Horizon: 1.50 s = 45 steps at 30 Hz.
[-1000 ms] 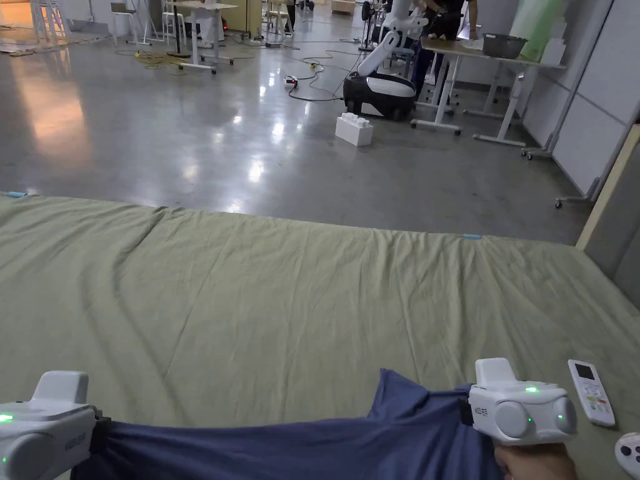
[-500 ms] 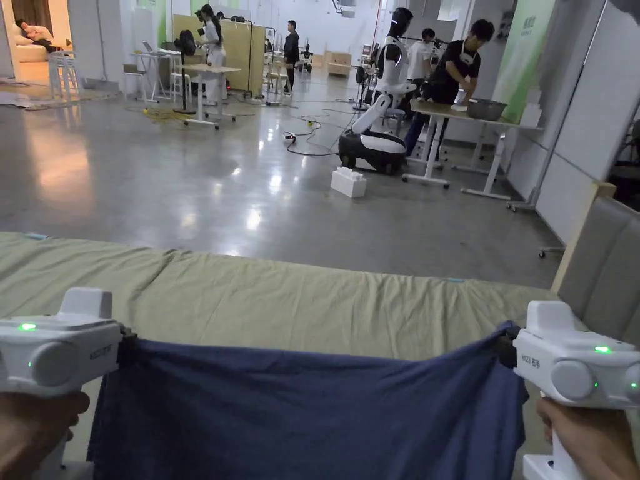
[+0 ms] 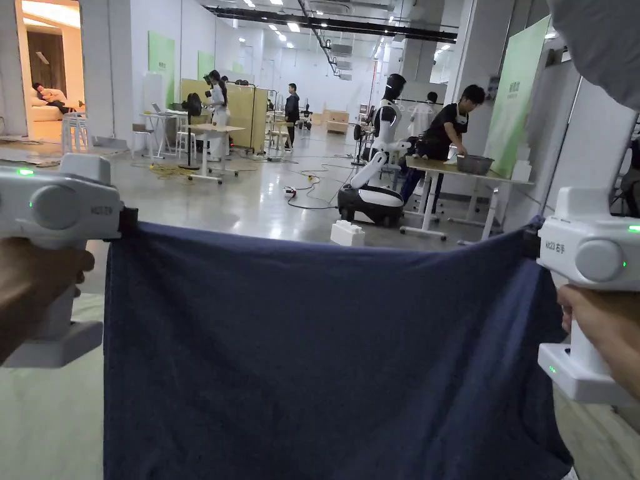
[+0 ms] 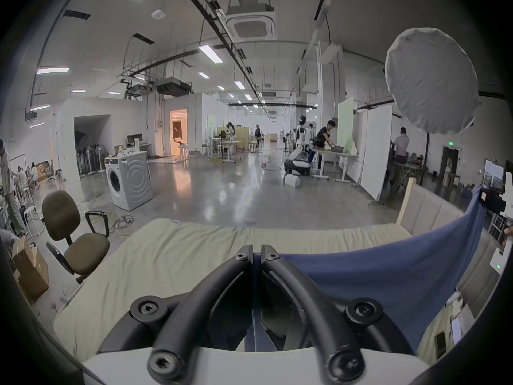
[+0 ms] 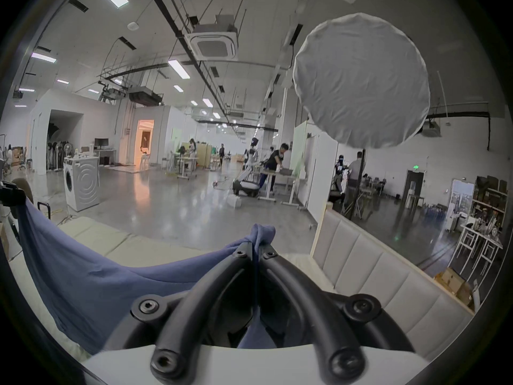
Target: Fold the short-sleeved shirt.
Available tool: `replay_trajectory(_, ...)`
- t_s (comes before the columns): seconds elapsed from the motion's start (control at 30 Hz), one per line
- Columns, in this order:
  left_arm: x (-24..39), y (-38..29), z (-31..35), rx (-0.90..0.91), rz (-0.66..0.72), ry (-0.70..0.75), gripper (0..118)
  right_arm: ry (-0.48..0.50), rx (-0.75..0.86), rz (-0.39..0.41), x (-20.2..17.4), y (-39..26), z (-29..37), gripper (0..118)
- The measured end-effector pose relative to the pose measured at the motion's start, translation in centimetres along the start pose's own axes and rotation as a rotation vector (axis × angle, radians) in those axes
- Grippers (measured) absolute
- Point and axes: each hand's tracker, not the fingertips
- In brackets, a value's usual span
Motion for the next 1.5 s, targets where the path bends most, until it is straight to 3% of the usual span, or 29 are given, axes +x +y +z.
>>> replay_trajectory(0.33,0.0,11.0,-4.2,0.115,-0.027,0.052,4,-0.076,0.119,0.048,-1.5,9.1,-5.7,3)
replay_trajectory(0.63,0.5,12.5,-6.3,0.163,-0.052,0.089,4,-0.091,0.209,0.032,-3.0,10.3,-8.3,3)
replay_trajectory(1.0,0.8,0.5,-6.0,0.099,-0.106,0.044,4,-0.056,0.105,0.05,-3.5,-1.6,-6.5,3)
replay_trajectory(1.07,0.3,-2.2,-5.6,0.062,-0.107,0.023,4,-0.06,0.074,0.093,-3.5,-4.1,-5.2,3)
replay_trajectory(1.3,-1.3,-11.3,-0.1,0.031,-0.069,0.001,4,-0.008,0.095,0.114,-2.9,-11.8,2.4,3)
replay_trajectory(1.43,-2.4,-16.0,3.9,-0.002,-0.035,0.002,4,0.017,0.024,0.076,-2.4,-15.3,7.0,3)
replay_trajectory(1.5,-3.0,-18.2,6.1,-0.025,-0.012,-0.017,4,0.015,0.002,0.13,-2.5,-16.8,9.3,3)
